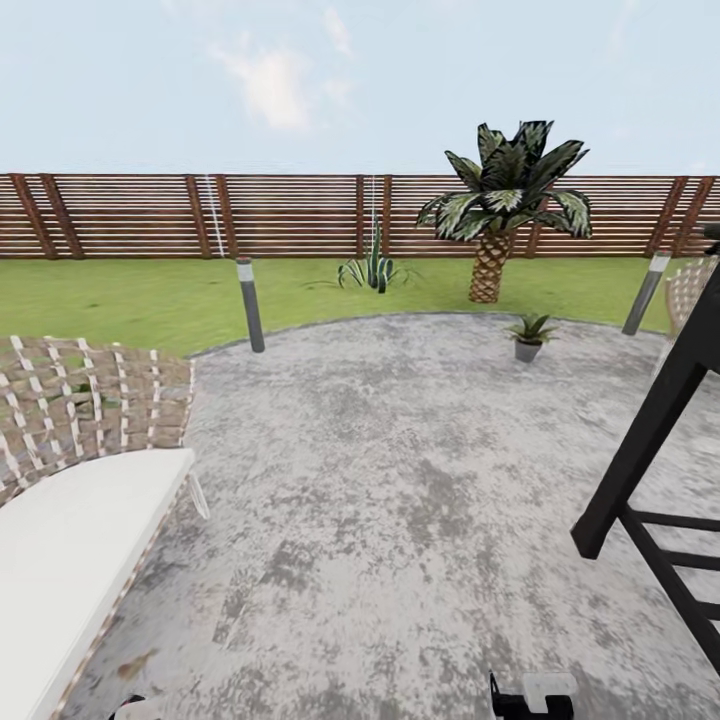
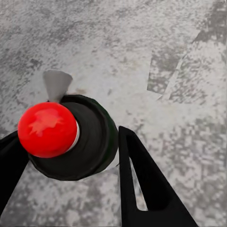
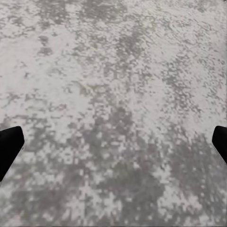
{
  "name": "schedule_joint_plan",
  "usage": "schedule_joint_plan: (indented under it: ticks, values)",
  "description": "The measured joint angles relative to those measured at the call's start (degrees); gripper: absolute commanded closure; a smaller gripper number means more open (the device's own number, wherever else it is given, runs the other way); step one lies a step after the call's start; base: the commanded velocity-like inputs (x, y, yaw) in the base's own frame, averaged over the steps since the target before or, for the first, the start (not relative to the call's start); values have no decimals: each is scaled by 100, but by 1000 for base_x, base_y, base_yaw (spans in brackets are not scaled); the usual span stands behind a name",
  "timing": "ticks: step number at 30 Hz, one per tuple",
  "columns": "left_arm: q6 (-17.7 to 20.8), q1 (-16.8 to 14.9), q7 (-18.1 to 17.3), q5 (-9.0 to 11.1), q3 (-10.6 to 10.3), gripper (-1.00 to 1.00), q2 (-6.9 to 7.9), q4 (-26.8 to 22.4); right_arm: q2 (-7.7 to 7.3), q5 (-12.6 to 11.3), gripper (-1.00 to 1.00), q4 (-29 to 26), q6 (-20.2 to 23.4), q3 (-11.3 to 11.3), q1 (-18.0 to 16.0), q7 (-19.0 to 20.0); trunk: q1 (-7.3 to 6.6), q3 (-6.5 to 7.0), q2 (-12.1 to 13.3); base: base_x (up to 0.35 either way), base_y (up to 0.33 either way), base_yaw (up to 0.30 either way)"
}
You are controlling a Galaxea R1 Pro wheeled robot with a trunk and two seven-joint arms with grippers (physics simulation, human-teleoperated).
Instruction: Pick up the pesticide atomizer in the garden and spray insectifuge to fully cover both potted plants in the garden.
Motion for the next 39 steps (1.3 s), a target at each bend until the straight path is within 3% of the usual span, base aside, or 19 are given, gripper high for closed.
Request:
schedule_joint_plan:
  ticks: [39]
  values:
    - [0,0,-2,0,0,100,-4,-8,0,0,-100,0,-1,0,0,0,0,0,0,337,0,0]
